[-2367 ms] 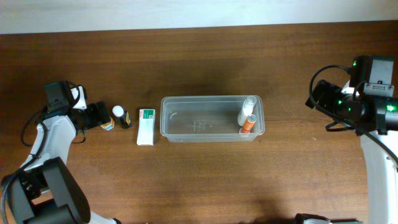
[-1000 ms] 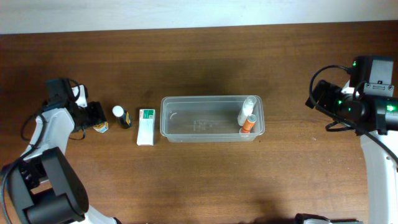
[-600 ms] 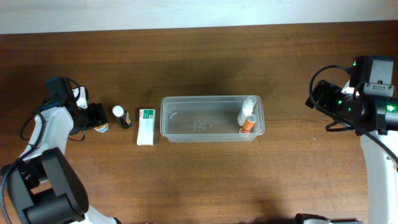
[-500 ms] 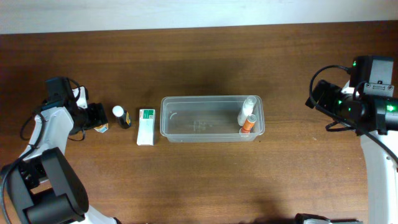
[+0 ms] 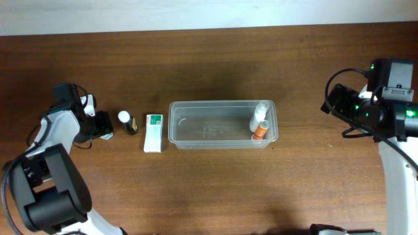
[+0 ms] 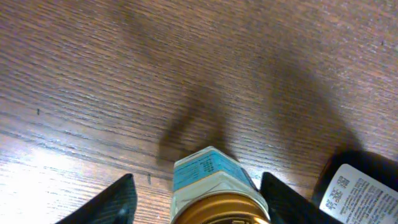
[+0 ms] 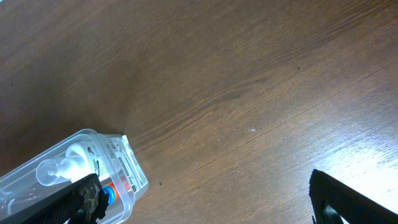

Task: Pack container
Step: 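Reach the left gripper to the gold-lidded jar and grasp it, then carry the jar over the container and release it inside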

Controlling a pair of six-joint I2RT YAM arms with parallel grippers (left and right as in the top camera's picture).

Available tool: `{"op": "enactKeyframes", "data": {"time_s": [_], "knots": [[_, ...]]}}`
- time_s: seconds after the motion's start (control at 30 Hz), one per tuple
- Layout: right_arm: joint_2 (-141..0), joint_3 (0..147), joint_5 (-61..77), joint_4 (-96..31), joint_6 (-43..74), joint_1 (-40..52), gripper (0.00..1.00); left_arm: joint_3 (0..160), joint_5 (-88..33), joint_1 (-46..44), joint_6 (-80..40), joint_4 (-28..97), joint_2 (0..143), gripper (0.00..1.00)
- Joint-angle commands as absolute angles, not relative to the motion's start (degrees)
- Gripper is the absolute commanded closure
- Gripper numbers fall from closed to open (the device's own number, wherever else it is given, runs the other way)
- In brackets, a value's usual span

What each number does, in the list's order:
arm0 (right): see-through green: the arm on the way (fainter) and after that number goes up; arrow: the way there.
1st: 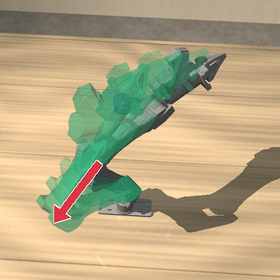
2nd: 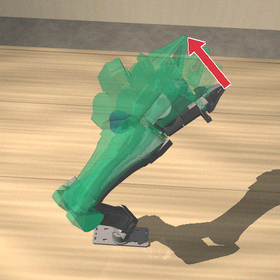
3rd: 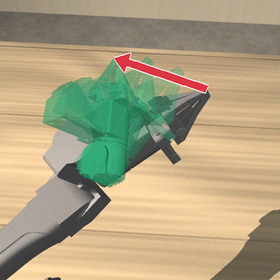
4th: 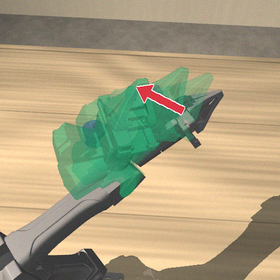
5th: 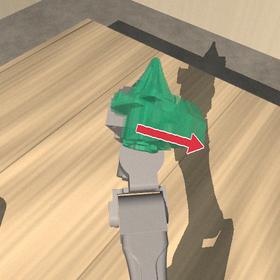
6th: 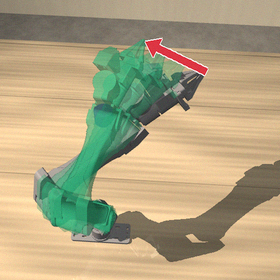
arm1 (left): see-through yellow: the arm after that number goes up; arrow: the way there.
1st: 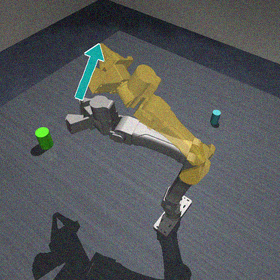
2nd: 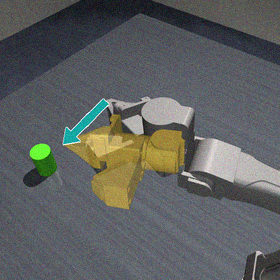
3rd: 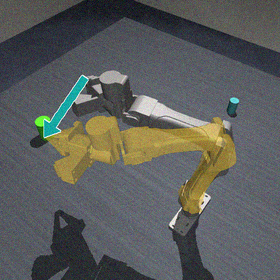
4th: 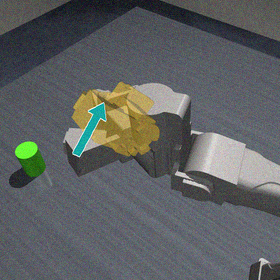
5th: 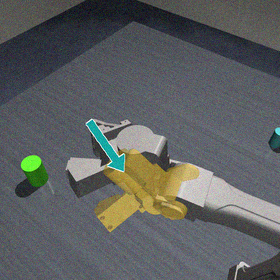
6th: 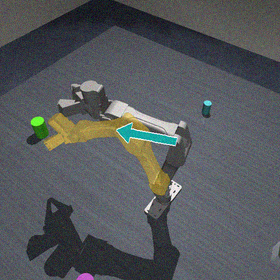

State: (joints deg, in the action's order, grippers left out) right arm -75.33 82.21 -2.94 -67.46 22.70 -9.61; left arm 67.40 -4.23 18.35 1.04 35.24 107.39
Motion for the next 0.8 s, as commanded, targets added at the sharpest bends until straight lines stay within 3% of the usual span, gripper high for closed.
{"op": "enactKeyframes", "data": {"time_s": [0.0,0.23,0.37,0.77], "knots": [[-75.50,82.61,-3.05,-67.44,23.00,-9.76,0.02,68.29,-4.25,18.00,1.50,34.68,107.94,0.42],[-75.50,82.61,-3.05,-67.44,23.00,-9.76,0.02,68.29,-4.23,18.00,1.50,35.57,107.94,0.64],[-75.50,82.61,-3.05,-67.44,23.00,-9.76,0.02,68.55,-4.23,18.00,1.50,35.79,107.85,0.70],[-75.50,82.61,-3.05,-67.44,23.00,-9.76,0.02,81.10,-4.21,18.00,1.50,49.87,103.44,0.71]]}}
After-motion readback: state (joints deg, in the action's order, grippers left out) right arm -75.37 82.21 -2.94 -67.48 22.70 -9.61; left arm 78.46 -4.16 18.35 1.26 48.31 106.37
